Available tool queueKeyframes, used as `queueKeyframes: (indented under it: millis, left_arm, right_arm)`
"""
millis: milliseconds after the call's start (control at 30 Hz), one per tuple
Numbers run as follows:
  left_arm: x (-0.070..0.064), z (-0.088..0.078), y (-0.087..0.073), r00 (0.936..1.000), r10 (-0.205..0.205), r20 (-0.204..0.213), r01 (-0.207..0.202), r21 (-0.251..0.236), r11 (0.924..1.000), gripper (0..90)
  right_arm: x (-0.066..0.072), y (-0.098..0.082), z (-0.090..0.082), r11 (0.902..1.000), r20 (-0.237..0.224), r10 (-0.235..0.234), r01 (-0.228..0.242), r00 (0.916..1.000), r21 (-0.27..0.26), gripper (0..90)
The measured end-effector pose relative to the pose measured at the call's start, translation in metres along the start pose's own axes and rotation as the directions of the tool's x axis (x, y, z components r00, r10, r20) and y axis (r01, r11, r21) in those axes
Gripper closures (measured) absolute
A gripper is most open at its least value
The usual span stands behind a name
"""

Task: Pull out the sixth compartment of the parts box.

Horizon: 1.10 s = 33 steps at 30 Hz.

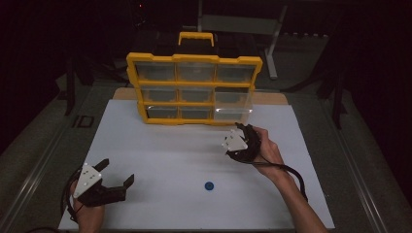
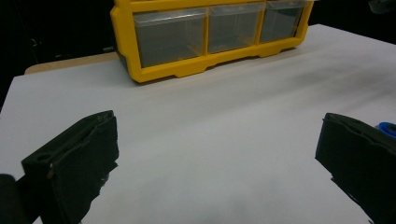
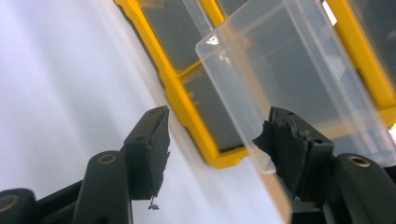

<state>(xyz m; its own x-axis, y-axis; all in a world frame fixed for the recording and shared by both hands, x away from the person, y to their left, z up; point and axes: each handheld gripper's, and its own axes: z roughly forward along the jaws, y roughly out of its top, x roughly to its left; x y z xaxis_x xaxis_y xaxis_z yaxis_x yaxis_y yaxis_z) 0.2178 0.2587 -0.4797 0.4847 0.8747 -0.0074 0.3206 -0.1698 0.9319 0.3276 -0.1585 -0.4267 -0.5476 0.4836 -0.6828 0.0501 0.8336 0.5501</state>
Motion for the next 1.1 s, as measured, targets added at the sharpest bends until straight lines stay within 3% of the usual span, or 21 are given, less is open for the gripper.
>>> queueKeyframes:
  millis: [200,333,467,633,767,900,967,1100]
  left_arm:
    - [0.000,0.000,0.000,1.0000,0.000,-0.001,0.000,0.000,1.0000,0.0]
    - [0.000,0.000,0.000,1.0000,0.000,-0.002,0.000,-0.001,1.0000,0.0]
    - [0.000,0.000,0.000,1.0000,0.001,-0.002,-0.001,0.000,1.0000,0.0]
    - [0.000,0.000,0.000,1.0000,0.001,-0.002,-0.001,0.000,1.0000,0.0]
    - [0.000,0.000,0.000,1.0000,0.000,-0.001,0.000,-0.001,1.0000,0.0]
    - [-0.001,0.000,0.000,1.0000,0.002,0.000,-0.002,0.001,1.0000,0.0]
    - [-0.001,0.001,0.000,1.0000,0.002,0.001,-0.002,0.001,1.0000,0.0]
    - [-0.001,0.001,0.000,1.0000,0.001,0.001,-0.001,0.000,1.0000,0.0]
  right_arm:
    - [-0.003,-0.008,0.000,0.9927,-0.092,0.119,-0.120,0.9887,-0.010,38.5]
    - [-0.005,-0.012,0.001,0.9808,-0.152,0.190,-0.194,0.9699,-0.013,37.2]
    - [-0.007,-0.015,0.001,0.9667,-0.217,0.247,-0.256,0.9444,-0.012,36.5]
    - [-0.007,-0.016,0.002,0.9561,-0.275,0.280,-0.293,0.9197,-0.007,36.3]
    - [-0.008,-0.016,0.002,0.9435,-0.325,0.314,-0.331,0.8921,0.002,35.6]
    - [-0.007,-0.017,0.004,0.9358,-0.361,0.334,-0.352,0.8709,0.015,35.6]
    - [-0.008,-0.018,0.005,0.9287,-0.383,0.348,-0.370,0.8560,0.015,35.5]
    - [-0.011,-0.019,0.005,0.9088,-0.428,0.383,-0.417,0.8185,0.017,35.3]
